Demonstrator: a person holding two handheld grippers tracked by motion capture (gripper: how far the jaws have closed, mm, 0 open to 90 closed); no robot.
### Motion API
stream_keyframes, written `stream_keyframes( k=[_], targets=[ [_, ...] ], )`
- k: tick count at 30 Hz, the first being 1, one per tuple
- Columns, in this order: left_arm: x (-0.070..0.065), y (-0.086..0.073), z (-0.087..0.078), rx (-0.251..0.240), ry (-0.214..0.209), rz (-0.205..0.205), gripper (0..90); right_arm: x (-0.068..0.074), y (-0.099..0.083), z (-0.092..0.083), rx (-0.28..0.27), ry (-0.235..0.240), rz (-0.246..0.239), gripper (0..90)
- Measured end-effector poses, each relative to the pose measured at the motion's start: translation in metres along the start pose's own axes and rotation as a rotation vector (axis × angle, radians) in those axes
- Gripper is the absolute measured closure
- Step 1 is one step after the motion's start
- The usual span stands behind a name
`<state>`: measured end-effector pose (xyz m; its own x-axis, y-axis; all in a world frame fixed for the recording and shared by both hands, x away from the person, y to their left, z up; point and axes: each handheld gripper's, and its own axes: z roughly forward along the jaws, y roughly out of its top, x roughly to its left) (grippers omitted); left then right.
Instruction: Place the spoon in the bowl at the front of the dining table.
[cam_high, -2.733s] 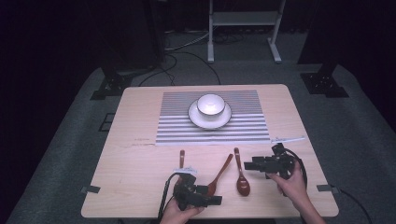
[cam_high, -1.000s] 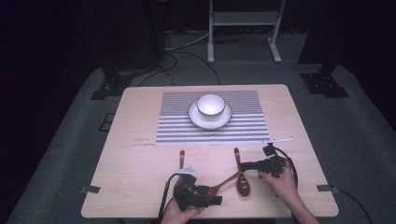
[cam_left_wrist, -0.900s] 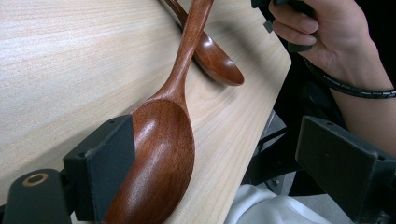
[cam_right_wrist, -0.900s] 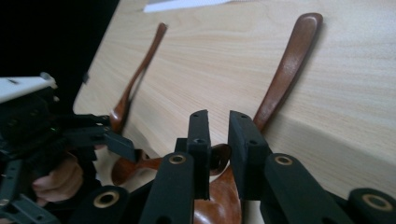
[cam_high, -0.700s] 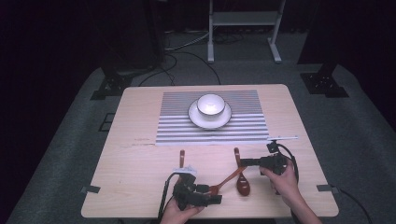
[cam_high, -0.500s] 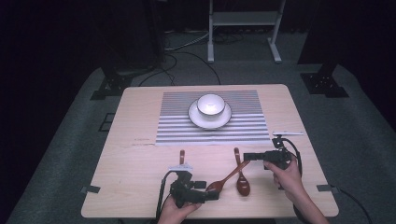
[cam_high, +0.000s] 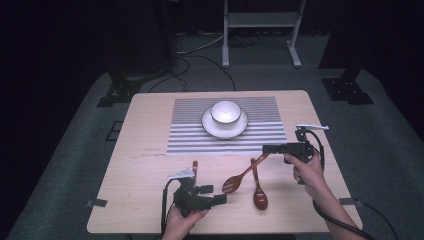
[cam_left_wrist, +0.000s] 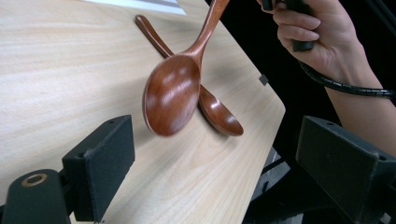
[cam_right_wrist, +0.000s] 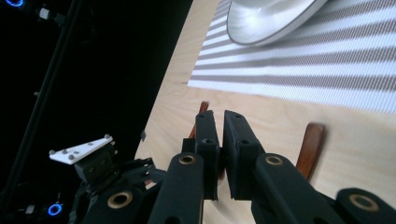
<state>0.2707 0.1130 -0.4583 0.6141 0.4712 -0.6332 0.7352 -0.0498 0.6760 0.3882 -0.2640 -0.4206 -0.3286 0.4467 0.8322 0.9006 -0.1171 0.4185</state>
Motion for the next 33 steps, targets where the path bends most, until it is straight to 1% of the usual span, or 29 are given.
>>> stream_keyframes(
  k=[2, 5, 8, 13, 17, 20, 27, 33],
  targets=[
    [0.002, 0.000, -0.001, -0.009, -0.001, -0.004, 10.5, 0.000, 0.006, 0.000, -0.003, -0.006, 0.004, 84.3],
    [0.004, 0.001, -0.001, -0.007, 0.002, -0.005, 10.5, 0.000, 0.018, -0.002, -0.020, -0.017, 0.014, 84.3],
    [0.007, 0.001, 0.000, -0.001, 0.004, -0.014, 10.5, 0.001, 0.029, -0.004, -0.040, -0.024, 0.024, 84.3],
    [0.009, 0.002, 0.002, 0.002, -0.002, -0.025, 10.5, 0.003, 0.046, -0.006, -0.061, -0.040, 0.025, 84.2],
    [0.012, 0.003, 0.002, -0.002, -0.001, -0.035, 10.5, 0.007, 0.061, -0.003, -0.072, -0.048, 0.027, 84.3],
    [0.014, 0.002, 0.002, 0.000, 0.000, -0.044, 10.5, 0.010, 0.070, -0.001, -0.082, -0.046, 0.025, 84.2],
    [0.017, 0.000, 0.003, 0.017, -0.008, -0.050, 10.5, 0.019, 0.094, 0.003, -0.102, -0.058, 0.021, 84.2],
    [0.019, 0.000, 0.002, 0.017, -0.009, -0.054, 10.5, 0.024, 0.112, 0.004, -0.119, -0.065, 0.022, 84.2]
  ],
)
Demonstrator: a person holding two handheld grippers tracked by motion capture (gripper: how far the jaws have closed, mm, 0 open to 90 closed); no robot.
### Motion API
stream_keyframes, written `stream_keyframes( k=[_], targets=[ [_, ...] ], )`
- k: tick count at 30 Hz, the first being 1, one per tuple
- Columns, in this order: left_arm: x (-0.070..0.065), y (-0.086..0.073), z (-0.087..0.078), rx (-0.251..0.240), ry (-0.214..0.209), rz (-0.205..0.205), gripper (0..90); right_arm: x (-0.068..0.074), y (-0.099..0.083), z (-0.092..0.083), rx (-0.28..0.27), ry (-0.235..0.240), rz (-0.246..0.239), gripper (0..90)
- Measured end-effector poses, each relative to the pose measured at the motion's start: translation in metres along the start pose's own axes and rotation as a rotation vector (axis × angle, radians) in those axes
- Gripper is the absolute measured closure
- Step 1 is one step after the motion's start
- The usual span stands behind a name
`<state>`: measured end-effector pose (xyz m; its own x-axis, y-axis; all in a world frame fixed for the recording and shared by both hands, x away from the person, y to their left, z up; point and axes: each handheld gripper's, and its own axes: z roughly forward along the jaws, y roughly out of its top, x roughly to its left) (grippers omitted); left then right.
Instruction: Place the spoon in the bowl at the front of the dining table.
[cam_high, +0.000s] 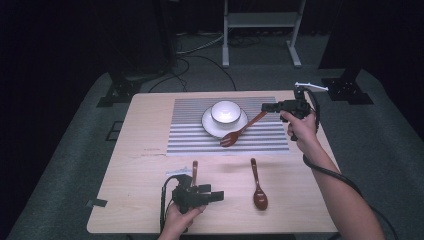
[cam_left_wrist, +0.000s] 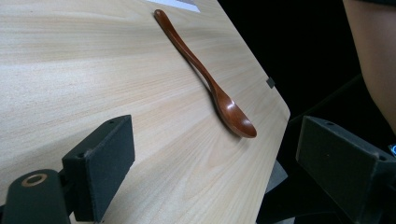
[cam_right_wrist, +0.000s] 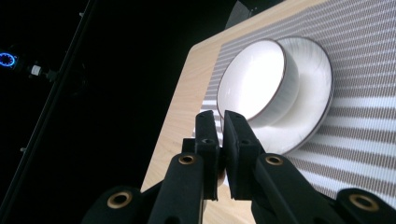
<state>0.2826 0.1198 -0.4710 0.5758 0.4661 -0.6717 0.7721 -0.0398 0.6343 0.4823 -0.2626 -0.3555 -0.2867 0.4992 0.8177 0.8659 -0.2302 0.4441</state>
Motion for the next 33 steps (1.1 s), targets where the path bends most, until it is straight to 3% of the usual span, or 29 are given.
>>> stream_keyframes(
  k=[22, 33],
  targets=[
    [0.005, 0.000, 0.006, 0.018, -0.006, -0.021, 10.5, 0.005, 0.058, 0.008, -0.080, -0.059, 0.043, 84.2],
    [0.006, 0.001, 0.006, 0.019, -0.012, -0.026, 10.5, -0.003, 0.075, 0.010, -0.131, -0.095, 0.068, 84.2]
  ],
)
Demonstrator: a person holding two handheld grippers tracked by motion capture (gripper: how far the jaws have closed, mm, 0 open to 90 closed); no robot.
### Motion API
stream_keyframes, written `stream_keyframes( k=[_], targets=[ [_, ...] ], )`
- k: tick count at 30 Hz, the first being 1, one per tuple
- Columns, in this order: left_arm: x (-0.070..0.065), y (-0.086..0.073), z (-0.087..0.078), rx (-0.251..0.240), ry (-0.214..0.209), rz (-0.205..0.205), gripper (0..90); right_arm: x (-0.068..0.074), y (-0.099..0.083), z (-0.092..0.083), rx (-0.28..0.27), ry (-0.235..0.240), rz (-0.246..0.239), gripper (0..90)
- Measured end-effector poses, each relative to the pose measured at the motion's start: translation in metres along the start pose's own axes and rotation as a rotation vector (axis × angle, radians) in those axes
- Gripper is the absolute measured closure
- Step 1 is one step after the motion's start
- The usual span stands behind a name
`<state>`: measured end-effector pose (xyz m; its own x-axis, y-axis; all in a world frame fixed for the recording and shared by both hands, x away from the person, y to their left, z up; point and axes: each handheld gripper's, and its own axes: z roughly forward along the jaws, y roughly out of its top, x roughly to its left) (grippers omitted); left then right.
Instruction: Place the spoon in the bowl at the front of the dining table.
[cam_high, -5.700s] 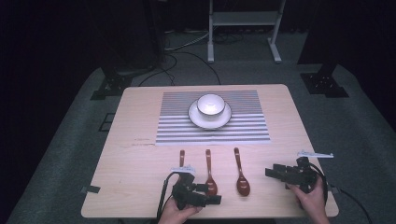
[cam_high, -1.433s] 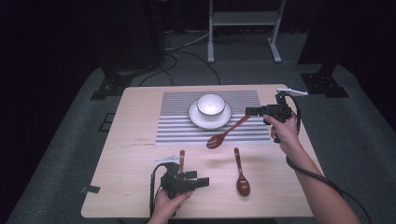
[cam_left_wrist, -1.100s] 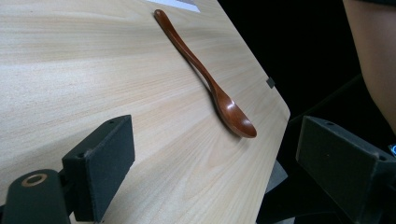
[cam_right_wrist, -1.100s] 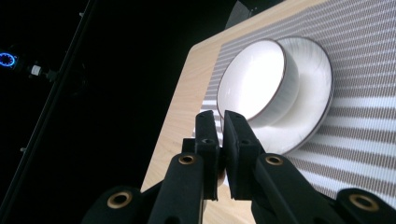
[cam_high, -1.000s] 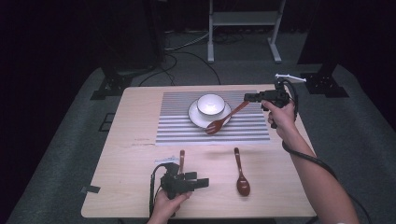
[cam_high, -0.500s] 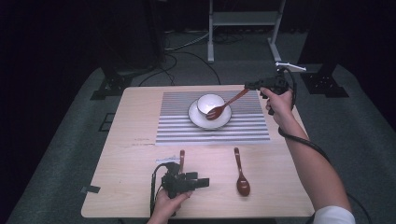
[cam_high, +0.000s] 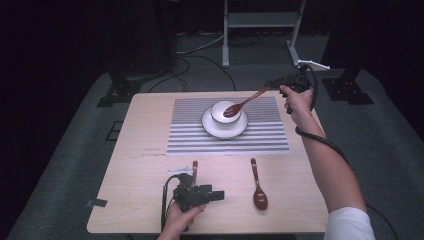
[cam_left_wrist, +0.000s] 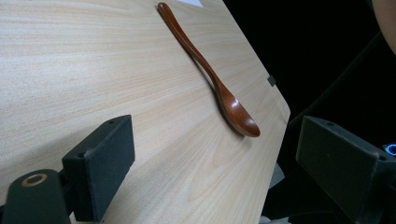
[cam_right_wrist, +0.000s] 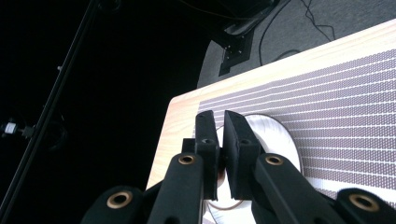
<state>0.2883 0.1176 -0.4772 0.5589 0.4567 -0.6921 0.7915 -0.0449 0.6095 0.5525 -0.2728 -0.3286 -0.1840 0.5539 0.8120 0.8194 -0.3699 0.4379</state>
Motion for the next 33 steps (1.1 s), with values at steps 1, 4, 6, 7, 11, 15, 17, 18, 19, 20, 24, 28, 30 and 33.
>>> stream_keyframes(
  k=[1, 4, 6, 7, 11, 15, 17, 18, 19, 20, 24, 28, 30, 33],
  targets=[
    [0.000, 0.000, 0.000, 0.000, 0.000, 0.000, 10.5, -0.001, 0.001, 0.001, -0.003, -0.003, 0.007, 84.2],
    [0.000, 0.000, 0.000, 0.000, -0.002, -0.005, 10.5, -0.003, 0.003, 0.004, -0.015, -0.009, 0.012, 84.1],
    [0.000, 0.000, 0.000, -0.001, -0.001, -0.004, 10.5, -0.004, 0.004, 0.005, -0.021, -0.011, 0.019, 84.2],
    [0.001, 0.000, 0.000, -0.002, -0.001, -0.003, 10.5, -0.005, 0.005, 0.007, -0.022, -0.018, 0.019, 84.1],
    [0.001, 0.000, 0.000, -0.002, 0.000, -0.002, 10.5, -0.008, 0.006, 0.011, -0.033, -0.036, 0.027, 84.1],
    [0.001, 0.000, 0.000, 0.000, -0.002, -0.002, 10.5, -0.009, 0.006, 0.015, -0.039, -0.055, 0.031, 84.1],
    [0.001, 0.000, 0.001, 0.000, -0.004, -0.006, 10.5, -0.009, 0.006, 0.017, -0.046, -0.061, 0.030, 84.1],
    [0.001, 0.000, 0.001, 0.000, -0.004, -0.006, 10.5, -0.009, 0.006, 0.018, -0.048, -0.068, 0.030, 84.1],
    [0.001, 0.000, 0.001, 0.000, -0.004, -0.006, 10.5, -0.009, 0.006, 0.019, -0.050, -0.073, 0.029, 84.0],
    [0.001, 0.000, 0.001, 0.000, -0.005, -0.006, 10.5, -0.009, 0.006, 0.020, -0.052, -0.078, 0.029, 84.0],
    [0.001, 0.000, 0.001, 0.001, -0.004, -0.005, 10.5, -0.009, 0.004, 0.025, -0.055, -0.095, 0.023, 84.0],
    [0.001, -0.001, 0.001, 0.005, -0.004, -0.001, 10.5, -0.008, 0.001, 0.031, -0.049, -0.119, 0.011, 83.8],
    [0.000, -0.001, 0.001, 0.007, -0.005, -0.001, 10.5, -0.008, 0.000, 0.034, -0.048, -0.124, 0.009, 83.5],
    [0.000, -0.001, 0.001, 0.009, -0.005, 0.000, 10.5, -0.009, -0.001, 0.036, -0.047, -0.129, 0.003, 83.2]
  ],
)
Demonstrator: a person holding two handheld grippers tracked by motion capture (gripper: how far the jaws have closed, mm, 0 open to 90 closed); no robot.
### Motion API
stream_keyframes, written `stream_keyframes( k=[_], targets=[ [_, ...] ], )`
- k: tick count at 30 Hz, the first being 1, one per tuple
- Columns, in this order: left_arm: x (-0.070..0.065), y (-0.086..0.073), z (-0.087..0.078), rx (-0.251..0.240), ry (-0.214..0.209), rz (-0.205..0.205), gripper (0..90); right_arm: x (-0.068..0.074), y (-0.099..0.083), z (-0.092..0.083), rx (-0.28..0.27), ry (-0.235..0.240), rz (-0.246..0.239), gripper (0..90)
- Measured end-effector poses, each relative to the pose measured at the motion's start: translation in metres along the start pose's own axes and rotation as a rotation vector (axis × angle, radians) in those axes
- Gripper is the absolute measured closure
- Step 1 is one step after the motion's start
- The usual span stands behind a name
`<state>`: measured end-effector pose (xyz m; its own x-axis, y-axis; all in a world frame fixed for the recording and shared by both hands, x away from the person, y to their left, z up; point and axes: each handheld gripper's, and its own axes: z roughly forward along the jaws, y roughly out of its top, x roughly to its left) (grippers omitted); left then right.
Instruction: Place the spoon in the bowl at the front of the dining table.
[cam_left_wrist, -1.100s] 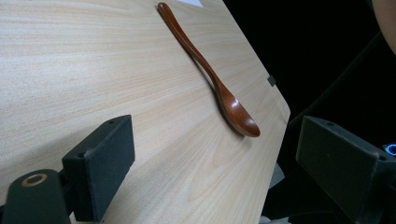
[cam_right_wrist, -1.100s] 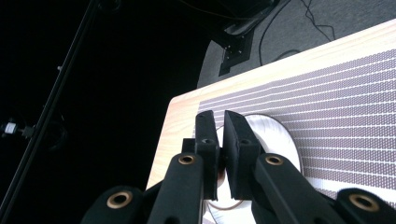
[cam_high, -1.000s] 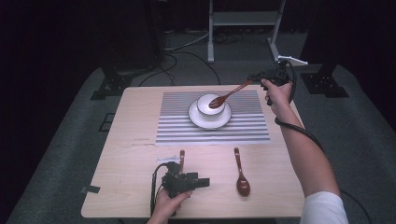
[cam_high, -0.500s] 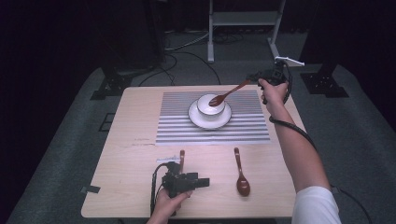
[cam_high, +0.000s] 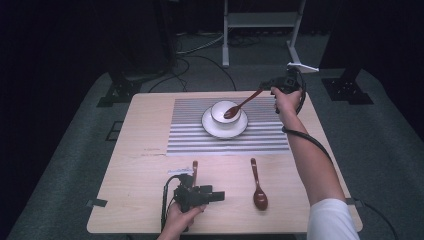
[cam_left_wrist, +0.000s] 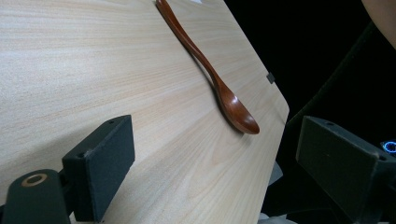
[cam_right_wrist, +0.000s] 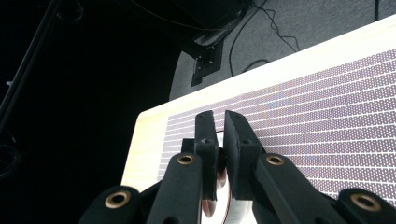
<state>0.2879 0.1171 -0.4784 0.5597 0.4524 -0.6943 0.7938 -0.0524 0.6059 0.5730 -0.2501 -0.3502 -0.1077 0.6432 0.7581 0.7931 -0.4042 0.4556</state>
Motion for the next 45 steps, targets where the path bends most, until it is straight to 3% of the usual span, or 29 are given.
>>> stream_keyframes(
  k=[14, 45],
  targets=[
    [0.000, 0.000, 0.000, 0.001, 0.001, 0.006, 10.5, -0.005, -0.006, 0.006, 0.029, 0.025, 0.000, 72.6],
    [-0.004, 0.001, 0.001, 0.002, 0.012, 0.022, 10.1, -0.020, -0.022, -0.024, 0.047, 0.082, -0.013, 62.3]
  ],
)
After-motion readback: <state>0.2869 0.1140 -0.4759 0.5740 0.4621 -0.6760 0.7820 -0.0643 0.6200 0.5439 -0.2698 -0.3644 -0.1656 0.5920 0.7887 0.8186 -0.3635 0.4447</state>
